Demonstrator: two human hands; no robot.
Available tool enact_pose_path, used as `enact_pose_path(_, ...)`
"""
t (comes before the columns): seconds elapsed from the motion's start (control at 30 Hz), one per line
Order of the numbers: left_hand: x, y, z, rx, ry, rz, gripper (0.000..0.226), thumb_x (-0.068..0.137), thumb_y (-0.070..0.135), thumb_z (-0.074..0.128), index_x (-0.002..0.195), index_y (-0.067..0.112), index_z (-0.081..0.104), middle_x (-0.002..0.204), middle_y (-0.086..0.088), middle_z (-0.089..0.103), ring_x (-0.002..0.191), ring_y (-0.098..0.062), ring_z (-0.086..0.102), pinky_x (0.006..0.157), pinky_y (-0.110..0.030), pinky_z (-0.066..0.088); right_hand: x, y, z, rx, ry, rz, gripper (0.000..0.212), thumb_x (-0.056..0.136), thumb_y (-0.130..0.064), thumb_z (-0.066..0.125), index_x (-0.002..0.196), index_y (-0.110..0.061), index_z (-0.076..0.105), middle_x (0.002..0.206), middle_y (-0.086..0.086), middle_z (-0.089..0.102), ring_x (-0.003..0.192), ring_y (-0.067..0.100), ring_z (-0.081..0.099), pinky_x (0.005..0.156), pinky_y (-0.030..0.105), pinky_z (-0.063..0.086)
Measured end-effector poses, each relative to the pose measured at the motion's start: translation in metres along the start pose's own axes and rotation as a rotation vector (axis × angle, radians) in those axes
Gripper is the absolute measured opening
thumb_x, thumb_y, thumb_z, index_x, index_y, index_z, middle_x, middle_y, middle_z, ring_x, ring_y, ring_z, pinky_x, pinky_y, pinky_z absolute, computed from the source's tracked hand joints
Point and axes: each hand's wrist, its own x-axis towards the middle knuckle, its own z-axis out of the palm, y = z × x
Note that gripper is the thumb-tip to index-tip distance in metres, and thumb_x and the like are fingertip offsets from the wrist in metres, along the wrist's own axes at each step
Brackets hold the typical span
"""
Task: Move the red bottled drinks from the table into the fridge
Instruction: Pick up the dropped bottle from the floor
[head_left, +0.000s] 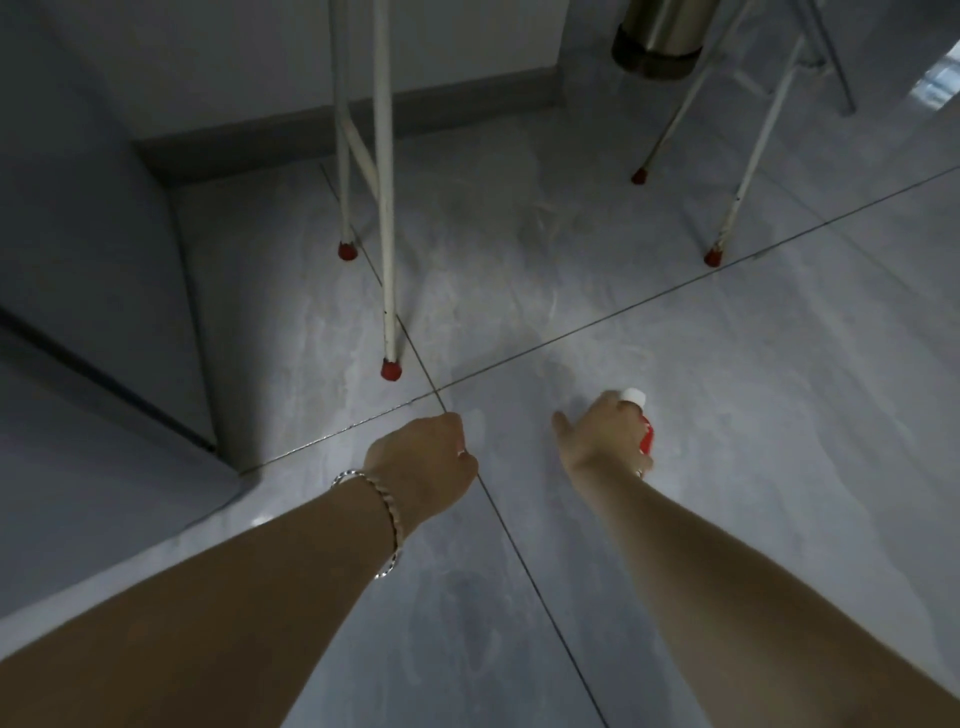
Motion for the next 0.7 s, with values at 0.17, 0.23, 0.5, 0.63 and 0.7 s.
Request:
enact_pose_path(0.17, 0.007, -0.002, 0.001, -0.035, 0.011, -0.002, 0.022, 0.095, 0.027, 0.044, 0.11, 0.016, 0.054, 0.104, -0.001, 0.06, 0.097, -0.02, 0.058, 0.079, -0.026, 0.042, 0.027, 0.025, 0.012, 0.249, 0.038, 0.374, 0.072, 0.086, -0.039, 0.06, 0.141, -0.015, 0.02, 0.134, 0.023, 0.037, 0.122, 0.039, 0.041, 0.1, 0.049, 0.04)
enact_pose_path(0.23, 0.004, -0.007, 0.001, -0.039, 0.024, -0.013, 0.022, 0.095, 0.027, 0.044, 0.11, 0.015, 0.055, 0.108, -0.002, 0.061, 0.098, -0.021, 0.058, 0.078, -0.025, 0.041, 0.023, 0.036, 0.013, 0.322, -0.036, 0.365, 0.077, 0.08, -0.039, 0.067, 0.139, -0.018, 0.022, 0.128, 0.022, 0.044, 0.115, 0.04, 0.049, 0.097, 0.048, 0.044)
enact_pose_path(0.5, -0.048, -0.027, -0.019, -0.09, 0.026, -0.162, 0.027, 0.095, 0.025, 0.044, 0.117, 0.013, 0.052, 0.117, -0.007, 0.059, 0.106, -0.026, 0.056, 0.076, -0.025, 0.035, -0.079, 0.011, -0.005, -0.022, -0.436, 0.008, 0.08, 0.064, -0.028, 0.081, 0.129, -0.017, 0.035, 0.124, 0.01, 0.055, 0.113, 0.03, 0.056, 0.096, 0.041, 0.047)
enact_pose_path(0.63, -0.115, -0.05, -0.053, -0.1, -0.038, -0.231, 0.027, 0.095, 0.026, 0.042, 0.118, 0.015, 0.051, 0.119, -0.006, 0.058, 0.108, -0.026, 0.055, 0.081, -0.028, 0.037, -0.147, -0.034, -0.035, -0.044, -0.486, -0.109, 0.086, 0.063, -0.028, 0.082, 0.132, -0.021, 0.031, 0.124, 0.009, 0.053, 0.112, 0.03, 0.055, 0.092, 0.042, 0.048)
enact_pose_path(0.7, -0.144, -0.061, -0.072, -0.126, -0.041, -0.283, 0.026, 0.095, 0.024, 0.042, 0.118, 0.015, 0.052, 0.119, -0.006, 0.058, 0.108, -0.026, 0.055, 0.08, -0.027, 0.037, -0.176, -0.056, -0.052, -0.042, -0.47, -0.176, 0.091, 0.061, -0.029, 0.082, 0.134, -0.022, 0.028, 0.124, 0.009, 0.051, 0.113, 0.03, 0.055, 0.094, 0.044, 0.048)
